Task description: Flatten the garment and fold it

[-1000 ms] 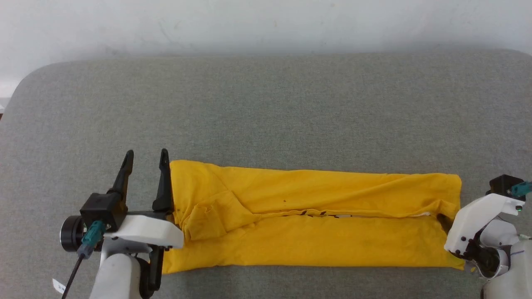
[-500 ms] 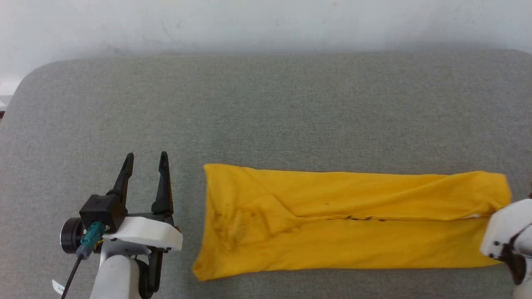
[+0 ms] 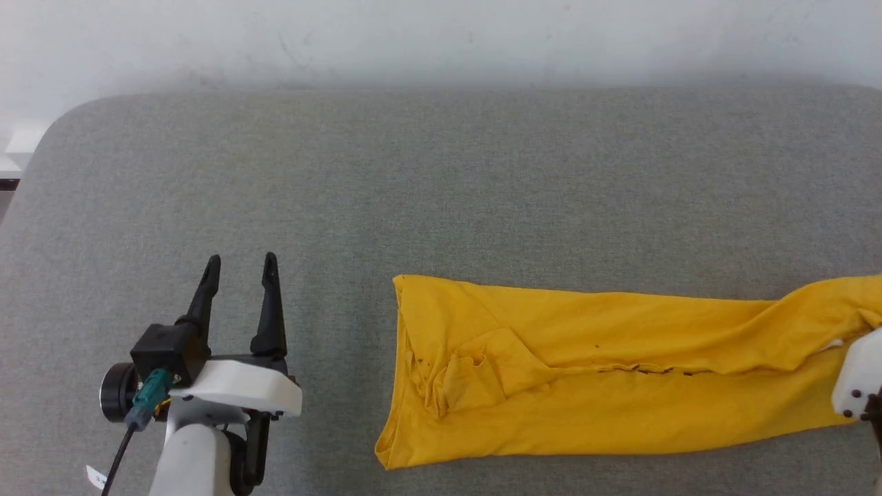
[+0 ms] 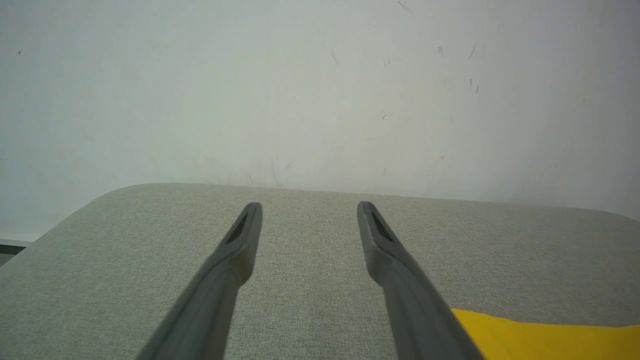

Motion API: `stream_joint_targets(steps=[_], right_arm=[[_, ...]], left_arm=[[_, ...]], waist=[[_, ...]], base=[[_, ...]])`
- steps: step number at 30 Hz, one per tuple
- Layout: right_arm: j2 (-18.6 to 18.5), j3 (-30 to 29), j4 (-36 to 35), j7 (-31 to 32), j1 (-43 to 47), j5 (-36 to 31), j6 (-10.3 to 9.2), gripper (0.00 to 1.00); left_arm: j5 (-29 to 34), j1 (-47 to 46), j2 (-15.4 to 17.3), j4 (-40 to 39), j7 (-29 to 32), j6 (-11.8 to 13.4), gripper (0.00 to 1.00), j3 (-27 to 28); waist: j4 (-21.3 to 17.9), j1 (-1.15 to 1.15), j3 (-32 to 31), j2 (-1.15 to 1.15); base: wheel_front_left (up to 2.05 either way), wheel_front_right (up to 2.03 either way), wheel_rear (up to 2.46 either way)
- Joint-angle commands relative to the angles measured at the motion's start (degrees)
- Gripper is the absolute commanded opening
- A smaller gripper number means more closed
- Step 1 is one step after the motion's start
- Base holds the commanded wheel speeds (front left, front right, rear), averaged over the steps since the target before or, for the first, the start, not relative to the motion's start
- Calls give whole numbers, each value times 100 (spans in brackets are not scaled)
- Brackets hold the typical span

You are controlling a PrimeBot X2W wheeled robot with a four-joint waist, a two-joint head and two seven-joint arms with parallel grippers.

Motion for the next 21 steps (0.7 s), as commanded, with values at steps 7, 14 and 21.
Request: stream_joint_targets(steps=[7, 14, 21], right_arm=[[67, 1429, -2233, 1303, 865, 1186, -12, 0], [71, 3153, -4277, 2371, 1268, 1899, -12, 0], [-31, 4718, -3960, 2211, 700, 1824, -12, 0]], left_arm=[[47, -57, -33, 34, -27, -70, 100, 39], [65, -114, -37, 70, -27, -80, 100, 10], [-16, -227, -39, 58, -27, -44, 100, -53]], waist=[[67, 0, -57, 0], [158, 0, -51, 0], [253, 0, 93, 0]], base=[[0, 0, 0], [0, 0, 0], [0, 0, 0]])
